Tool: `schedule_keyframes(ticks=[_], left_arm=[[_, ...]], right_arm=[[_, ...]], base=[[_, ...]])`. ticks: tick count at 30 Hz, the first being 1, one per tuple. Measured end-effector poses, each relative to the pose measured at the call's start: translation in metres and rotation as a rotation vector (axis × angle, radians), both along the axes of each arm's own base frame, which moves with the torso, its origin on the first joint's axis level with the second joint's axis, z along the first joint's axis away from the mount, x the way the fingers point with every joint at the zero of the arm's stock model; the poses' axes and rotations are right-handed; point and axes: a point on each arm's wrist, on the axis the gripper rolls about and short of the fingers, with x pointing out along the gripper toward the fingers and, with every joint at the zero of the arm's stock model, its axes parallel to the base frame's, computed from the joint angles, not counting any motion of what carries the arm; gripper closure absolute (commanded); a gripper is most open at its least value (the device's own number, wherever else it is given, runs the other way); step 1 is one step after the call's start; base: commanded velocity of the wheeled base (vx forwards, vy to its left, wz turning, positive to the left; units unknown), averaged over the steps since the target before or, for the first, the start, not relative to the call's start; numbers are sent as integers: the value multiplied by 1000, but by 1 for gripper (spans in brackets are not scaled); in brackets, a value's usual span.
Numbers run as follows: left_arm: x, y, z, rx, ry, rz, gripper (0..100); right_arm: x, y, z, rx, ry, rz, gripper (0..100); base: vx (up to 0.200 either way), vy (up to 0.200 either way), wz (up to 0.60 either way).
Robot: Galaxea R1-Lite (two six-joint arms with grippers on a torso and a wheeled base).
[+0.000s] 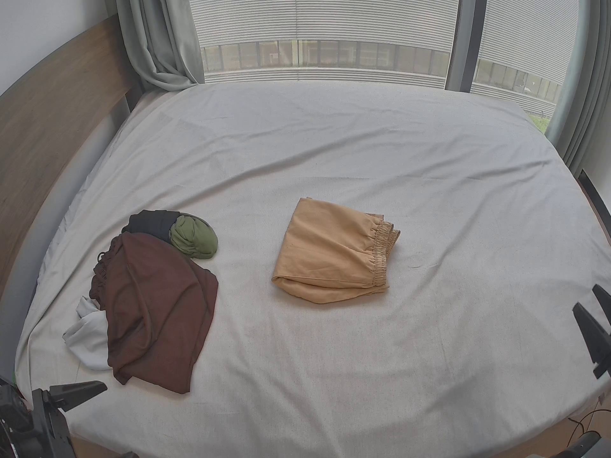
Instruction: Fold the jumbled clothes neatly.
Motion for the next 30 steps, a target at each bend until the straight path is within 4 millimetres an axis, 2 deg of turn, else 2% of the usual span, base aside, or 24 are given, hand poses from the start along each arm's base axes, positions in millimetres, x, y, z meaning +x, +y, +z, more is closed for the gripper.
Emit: schedule_keyframes(ticks=[8, 13, 16, 23, 30], left_arm=[[-27, 8, -17, -16, -11, 62, 0], [-37, 12, -27, -14, -25, 114, 0], [-41, 13, -30, -9, -54, 154, 0], [-43, 16, -32, 15, -103, 315, 0], [-43, 19, -34, 50, -114, 569, 0]], right_arm=[[-46, 0, -27, -8, 11, 19, 0], [-65, 0, -51, -37, 46, 13, 0], [-70, -2, -57, -60, 29, -60, 0], [-74, -8, -61, -109, -1, -358, 0], [-76, -8, -62, -133, -9, -332, 0]], base=[[0, 0, 0], [0, 0, 0], [0, 0, 0], [0, 0, 0], [0, 0, 0]])
